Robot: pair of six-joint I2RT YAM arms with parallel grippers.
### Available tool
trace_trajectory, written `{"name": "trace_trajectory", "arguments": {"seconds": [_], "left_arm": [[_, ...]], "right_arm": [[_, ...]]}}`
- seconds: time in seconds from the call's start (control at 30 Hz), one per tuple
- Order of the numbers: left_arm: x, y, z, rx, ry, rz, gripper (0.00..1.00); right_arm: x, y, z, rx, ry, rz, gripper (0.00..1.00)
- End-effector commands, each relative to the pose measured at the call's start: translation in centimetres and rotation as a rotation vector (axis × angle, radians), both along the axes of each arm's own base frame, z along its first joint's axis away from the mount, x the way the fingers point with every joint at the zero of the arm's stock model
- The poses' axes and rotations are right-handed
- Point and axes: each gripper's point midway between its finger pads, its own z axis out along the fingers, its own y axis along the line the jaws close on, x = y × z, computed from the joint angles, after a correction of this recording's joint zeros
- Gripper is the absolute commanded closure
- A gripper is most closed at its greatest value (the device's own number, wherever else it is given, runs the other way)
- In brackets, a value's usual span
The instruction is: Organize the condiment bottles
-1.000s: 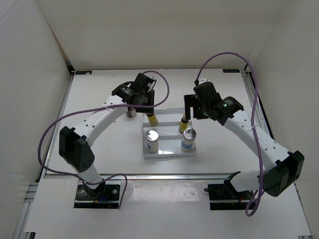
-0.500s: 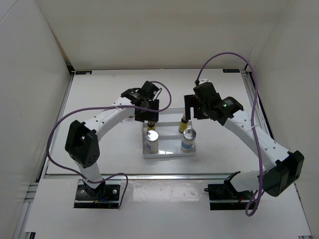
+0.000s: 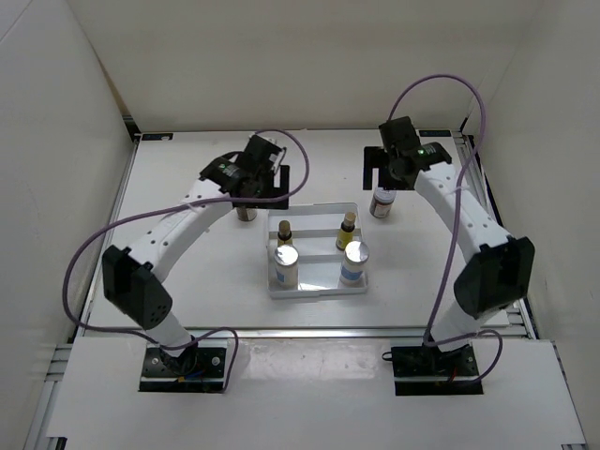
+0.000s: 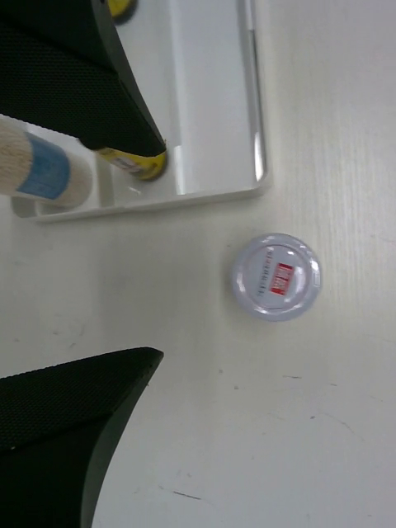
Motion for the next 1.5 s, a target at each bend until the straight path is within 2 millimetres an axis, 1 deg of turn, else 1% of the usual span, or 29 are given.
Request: {"name": "trace_trajectory", "arguments": {"seconds": [0.0, 0.03, 0.07, 0.1, 0.13, 0.2, 0.23, 0.27, 0.3, 0.33, 0.37, 0.4, 0.43, 0.5, 0.53, 0.57, 0.63, 0.67, 0.73, 0.77, 0.8, 0.83, 0.9, 1.03, 1.1, 1.27, 1.33, 1.4, 1.47], "left_arm": [[0.9, 6.6, 4.0, 0.066, -0.123, 0.134, 0.0], [0.7, 7.9, 3.3, 0.096, -0.109, 0.147, 0.0], [0.5, 8.9, 3.4, 0.104, -0.112, 0.156, 0.0], [0.7, 10.8, 3.1, 0.129, -0.112, 0.209, 0.0], [0.3, 11.8, 2.0, 0.151, -0.09, 0.218, 0.0], [0.3, 13.5, 1.4, 0.145, -0.09, 0.252, 0.0], [-0.2, 14.1, -0.2, 0.163, -0.056, 0.26, 0.0], [-0.5, 14.5, -0.6, 0.165, -0.053, 0.269, 0.0], [-0.8, 14.5, -0.9, 0.156, -0.053, 0.264, 0.0], [-0.7, 14.7, -1.1, 0.15, -0.064, 0.274, 0.0], [-1.3, 15.0, -2.3, 0.16, -0.045, 0.273, 0.0], [-1.5, 15.0, -2.3, 0.155, -0.054, 0.273, 0.0], [-1.6, 15.4, -2.9, 0.159, -0.047, 0.282, 0.0], [-1.8, 16.0, -3.8, 0.17, -0.049, 0.299, 0.0], [-2.0, 16.1, -3.9, 0.168, -0.054, 0.299, 0.0], [-2.2, 16.1, -4.3, 0.173, -0.045, 0.298, 0.0], [-2.0, 16.1, -4.2, 0.168, -0.053, 0.299, 0.0], [-2.0, 16.1, -4.2, 0.168, -0.053, 0.299, 0.0], [-1.8, 16.0, -4.1, 0.164, -0.061, 0.3, 0.0], [-1.8, 15.9, -4.1, 0.157, -0.058, 0.295, 0.0], [-1.8, 15.9, -4.1, 0.157, -0.058, 0.295, 0.0], [-2.1, 15.6, -4.4, 0.161, -0.051, 0.285, 0.0], [-1.9, 15.6, -4.4, 0.157, -0.059, 0.286, 0.0], [-1.9, 15.7, -4.3, 0.164, -0.062, 0.291, 0.0], [-1.8, 15.7, -4.6, 0.168, -0.054, 0.29, 0.0], [-1.8, 15.7, -4.6, 0.168, -0.054, 0.29, 0.0], [-1.8, 15.7, -4.6, 0.168, -0.054, 0.29, 0.0], [-1.9, 15.7, -4.3, 0.163, -0.063, 0.291, 0.0], [-1.7, 15.7, -3.9, 0.155, -0.08, 0.293, 0.0]], "right_arm": [[3.2, -0.5, -1.1, 0.011, 0.029, 0.008, 0.0], [3.8, -0.3, -1.6, 0.034, 0.045, 0.015, 0.0], [4.4, 0.1, -1.6, 0.04, 0.051, 0.021, 0.0], [5.1, -0.4, -3.3, 0.027, 0.093, 0.004, 0.0], [5.7, -0.8, -3.8, 0.025, 0.102, -0.008, 0.0], [6.8, -0.9, -5.4, 0.009, 0.138, -0.011, 0.0], [7.1, -0.8, -6.0, 0.006, 0.147, -0.011, 0.0], [7.3, -1.3, -6.7, 0.001, 0.169, -0.024, 0.0], [7.2, -1.8, -8.3, -0.011, 0.211, -0.034, 0.0], [7.5, -1.7, -8.5, -0.011, 0.213, -0.034, 0.0], [7.5, -1.5, -9.1, -0.002, 0.227, -0.038, 0.0], [7.6, -1.8, -9.9, 0.001, 0.247, -0.043, 0.0], [7.6, -1.8, -9.9, 0.001, 0.247, -0.043, 0.04], [6.8, -1.4, -11.2, 0.022, 0.29, -0.038, 0.18], [6.6, -1.4, -11.5, 0.02, 0.299, -0.039, 0.22], [6.6, -1.4, -11.5, 0.02, 0.299, -0.039, 0.31], [5.9, -1.6, -12.4, 0.016, 0.327, -0.048, 0.43], [6.1, -1.2, -11.1, 0.024, 0.288, -0.055, 0.52], [6.1, -1.9, -10.0, 0.002, 0.246, -0.073, 0.63], [6.1, -1.7, -8.3, 0.004, 0.197, -0.068, 0.69], [6.0, -1.3, -7.3, -0.008, 0.171, -0.062, 0.78], [5.8, -0.9, -5.4, -0.032, 0.118, -0.058, 0.82], [5.9, -0.4, -3.0, -0.065, 0.052, -0.026, 0.9], [5.0, 2.6, 1.0, -0.07, -0.046, 0.044, 0.94], [4.7, 3.8, 1.7, -0.052, -0.067, 0.072, 0.97], [3.4, 7.4, 0.9, 0.034, -0.018, 0.197, 0.97], [3.2, 8.6, -0.1, 0.08, 0.007, 0.238, 0.97], [2.9, 9.5, -2.0, 0.101, 0.061, 0.266, 0.97], [2.7, 10.1, -3.1, 0.118, 0.091, 0.296, 0.97]]}}
